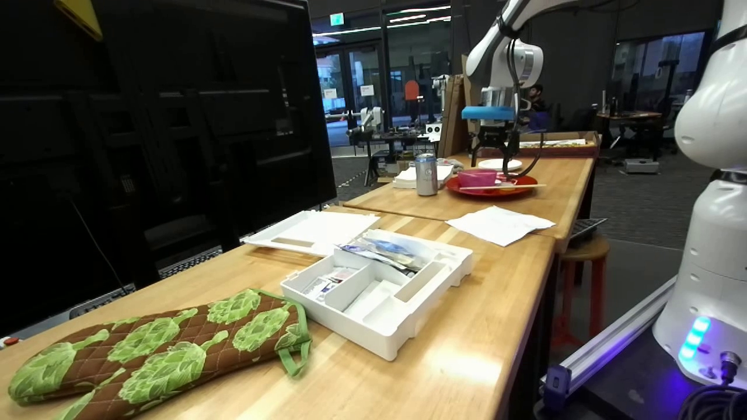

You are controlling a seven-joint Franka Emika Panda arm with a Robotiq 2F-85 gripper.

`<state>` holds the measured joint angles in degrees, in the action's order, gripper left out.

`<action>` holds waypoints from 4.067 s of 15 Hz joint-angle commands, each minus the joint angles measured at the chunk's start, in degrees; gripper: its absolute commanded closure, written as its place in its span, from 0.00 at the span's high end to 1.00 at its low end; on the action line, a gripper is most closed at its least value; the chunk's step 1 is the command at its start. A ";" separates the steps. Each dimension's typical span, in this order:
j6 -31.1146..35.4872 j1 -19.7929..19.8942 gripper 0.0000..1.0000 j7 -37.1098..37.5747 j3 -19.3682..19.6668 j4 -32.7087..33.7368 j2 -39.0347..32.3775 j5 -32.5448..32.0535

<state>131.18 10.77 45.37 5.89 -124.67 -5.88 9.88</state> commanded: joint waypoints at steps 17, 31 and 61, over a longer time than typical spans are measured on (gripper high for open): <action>-1.49 -0.61 0.13 -5.26 2.95 1.19 -3.72 6.44; -2.91 0.18 0.01 -9.78 3.36 -0.01 2.04 8.02; -19.52 11.72 0.01 -12.18 10.62 30.80 -16.11 26.51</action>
<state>116.24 20.45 32.41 16.42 -99.64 -18.87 33.95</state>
